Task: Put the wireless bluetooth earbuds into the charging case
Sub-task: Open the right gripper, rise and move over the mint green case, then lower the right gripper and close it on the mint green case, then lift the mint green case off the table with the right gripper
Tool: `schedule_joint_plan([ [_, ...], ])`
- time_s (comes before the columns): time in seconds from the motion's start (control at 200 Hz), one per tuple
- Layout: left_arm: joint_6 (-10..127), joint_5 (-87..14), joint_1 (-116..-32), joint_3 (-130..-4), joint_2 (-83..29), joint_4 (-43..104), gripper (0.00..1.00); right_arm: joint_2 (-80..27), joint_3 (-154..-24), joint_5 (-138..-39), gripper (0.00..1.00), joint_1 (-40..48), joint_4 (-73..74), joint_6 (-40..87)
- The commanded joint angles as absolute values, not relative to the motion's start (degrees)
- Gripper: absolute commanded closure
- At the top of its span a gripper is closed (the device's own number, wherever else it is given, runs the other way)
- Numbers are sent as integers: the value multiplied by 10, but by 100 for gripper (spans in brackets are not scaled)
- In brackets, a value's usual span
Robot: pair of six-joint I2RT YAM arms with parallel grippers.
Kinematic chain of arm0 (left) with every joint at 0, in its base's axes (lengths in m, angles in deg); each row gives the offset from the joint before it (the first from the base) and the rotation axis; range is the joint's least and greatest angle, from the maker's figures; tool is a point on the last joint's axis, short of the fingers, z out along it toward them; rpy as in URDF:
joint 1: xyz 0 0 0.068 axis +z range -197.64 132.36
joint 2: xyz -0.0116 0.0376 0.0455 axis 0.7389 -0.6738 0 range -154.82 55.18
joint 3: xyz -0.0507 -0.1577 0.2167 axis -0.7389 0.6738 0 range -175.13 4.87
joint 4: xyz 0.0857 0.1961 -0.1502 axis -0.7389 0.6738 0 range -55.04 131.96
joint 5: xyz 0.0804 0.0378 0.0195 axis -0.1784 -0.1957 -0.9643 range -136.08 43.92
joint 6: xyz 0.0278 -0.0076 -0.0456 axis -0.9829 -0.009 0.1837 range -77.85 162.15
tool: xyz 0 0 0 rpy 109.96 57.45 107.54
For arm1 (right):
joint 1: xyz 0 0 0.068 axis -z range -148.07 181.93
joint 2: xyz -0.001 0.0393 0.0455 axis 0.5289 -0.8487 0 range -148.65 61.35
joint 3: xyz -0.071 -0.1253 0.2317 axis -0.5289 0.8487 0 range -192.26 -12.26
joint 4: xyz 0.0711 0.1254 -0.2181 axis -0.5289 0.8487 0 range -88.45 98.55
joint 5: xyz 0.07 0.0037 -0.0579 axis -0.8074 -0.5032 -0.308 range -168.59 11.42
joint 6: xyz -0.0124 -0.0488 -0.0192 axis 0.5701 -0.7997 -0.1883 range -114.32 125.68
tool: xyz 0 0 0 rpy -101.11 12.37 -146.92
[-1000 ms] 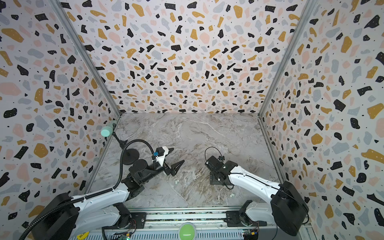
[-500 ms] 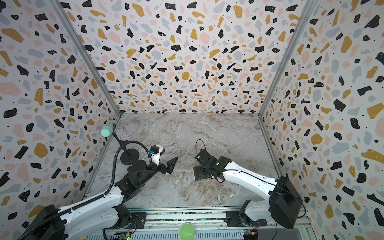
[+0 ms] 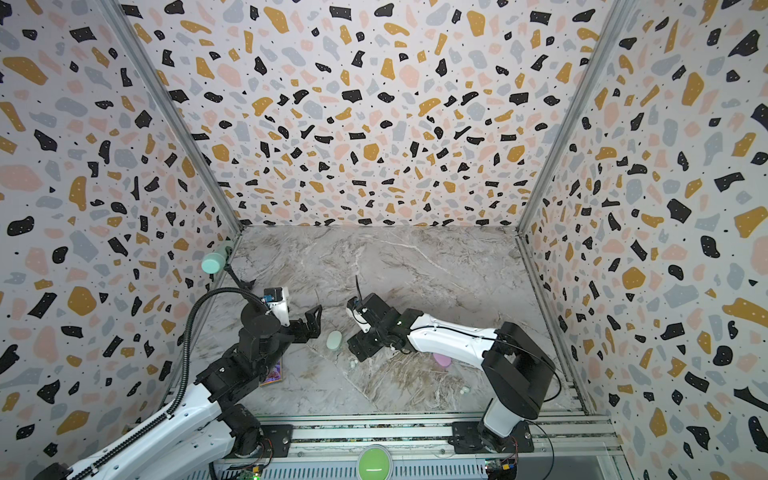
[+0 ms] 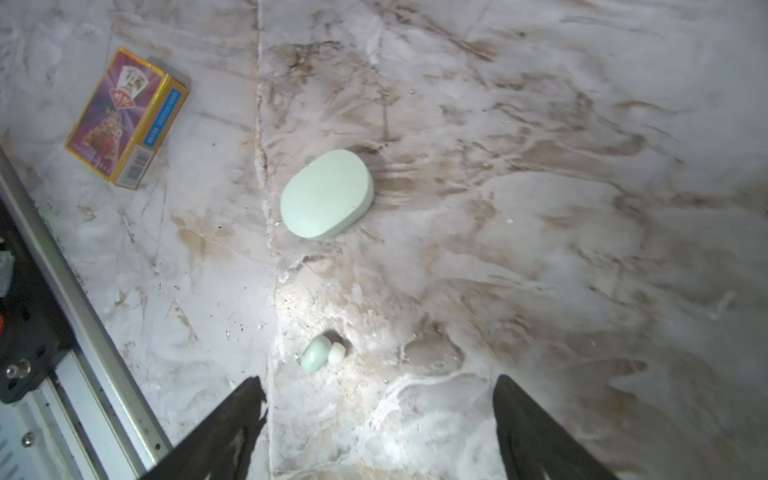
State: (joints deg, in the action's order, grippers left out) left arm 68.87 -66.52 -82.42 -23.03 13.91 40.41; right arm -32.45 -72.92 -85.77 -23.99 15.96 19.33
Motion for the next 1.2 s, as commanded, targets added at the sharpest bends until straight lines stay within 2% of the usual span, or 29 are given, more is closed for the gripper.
schedule_joint_plan([
  [0.0, 715, -639, -773, -258, 137, 478, 0, -354, -760, -890, 12, -246, 120, 130],
  [0.105, 714, -572, -716, -262, 120, 492, 0, -390, -783, -899, 12, -249, 112, 106],
  [0.235, 700, -536, -688, -271, 97, 511, 0, -427, -818, -901, 12, -254, 109, 73],
  [0.626, 696, -496, -641, -269, 70, 511, 0, -540, -926, -881, 13, -273, 139, -1],
  [0.871, 697, -498, -638, -267, 75, 510, 0, -582, -969, -859, 25, -276, 165, 0],
  [1.196, 697, -499, -638, -265, 77, 508, 0, -572, -955, -805, 37, -260, 170, 63],
])
